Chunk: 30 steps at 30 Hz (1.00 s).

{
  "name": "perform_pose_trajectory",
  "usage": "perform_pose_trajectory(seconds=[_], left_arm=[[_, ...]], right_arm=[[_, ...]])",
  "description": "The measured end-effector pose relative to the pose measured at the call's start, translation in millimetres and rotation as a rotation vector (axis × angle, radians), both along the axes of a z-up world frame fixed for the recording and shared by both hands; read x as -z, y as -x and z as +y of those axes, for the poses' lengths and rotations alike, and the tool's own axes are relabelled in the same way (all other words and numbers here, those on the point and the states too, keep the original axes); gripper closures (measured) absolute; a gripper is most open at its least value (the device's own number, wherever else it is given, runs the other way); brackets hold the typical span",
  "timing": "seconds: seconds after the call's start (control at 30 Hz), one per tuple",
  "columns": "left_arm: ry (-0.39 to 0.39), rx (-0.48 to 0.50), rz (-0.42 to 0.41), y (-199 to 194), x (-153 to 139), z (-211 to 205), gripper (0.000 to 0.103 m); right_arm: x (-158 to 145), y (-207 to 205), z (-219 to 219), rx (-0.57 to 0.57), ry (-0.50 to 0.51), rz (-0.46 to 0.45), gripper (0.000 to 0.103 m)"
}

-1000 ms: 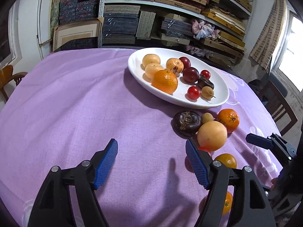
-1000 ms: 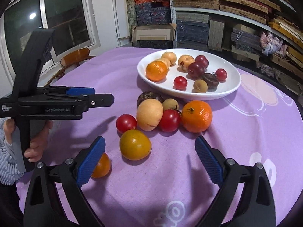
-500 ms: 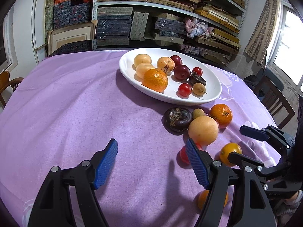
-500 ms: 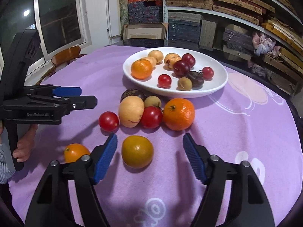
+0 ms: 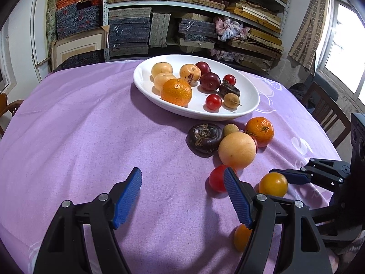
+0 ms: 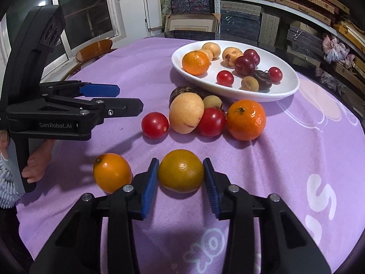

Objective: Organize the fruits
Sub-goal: 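Grasp the yellow-orange fruit with the right tool while the left tool grasps a red cherry tomato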

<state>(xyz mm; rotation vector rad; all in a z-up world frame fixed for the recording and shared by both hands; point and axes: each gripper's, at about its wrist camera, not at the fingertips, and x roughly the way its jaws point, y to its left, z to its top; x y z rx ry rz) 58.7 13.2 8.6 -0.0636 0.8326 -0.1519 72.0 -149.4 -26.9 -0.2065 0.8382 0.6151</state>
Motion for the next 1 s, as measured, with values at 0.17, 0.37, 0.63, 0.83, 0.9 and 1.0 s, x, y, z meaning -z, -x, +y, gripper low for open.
perform_pose_trajectory(seconds=[0.17, 0.37, 0.63, 0.83, 0.9, 1.0], left_arm=[[-0.005, 0.039, -0.004, 1, 2, -7, 0.028], [-0.055, 0.111, -0.031, 1, 7, -29, 0.028], [-0.041, 0.092, 0.033, -15, 19, -32, 0.041], [-0.031, 0.097, 0.027, -16, 20, -32, 0.043], [-0.034, 0.118, 0.022, -16, 20, -37, 0.053], [-0.045, 0.141, 0.024, -17, 22, -42, 0.062]], right_arm=[[3, 1, 1, -0.007, 0.023, 0.006, 0.064], [2, -5, -14, 0.051, 0.036, 0.002, 0.064], [3, -8, -21, 0.065, 0.013, 0.02, 0.064], [5, -8, -21, 0.067, 0.013, 0.032, 0.064], [5, -8, -19, 0.067, 0.015, 0.031, 0.064], [6, -8, -20, 0.067, 0.016, 0.03, 0.064]])
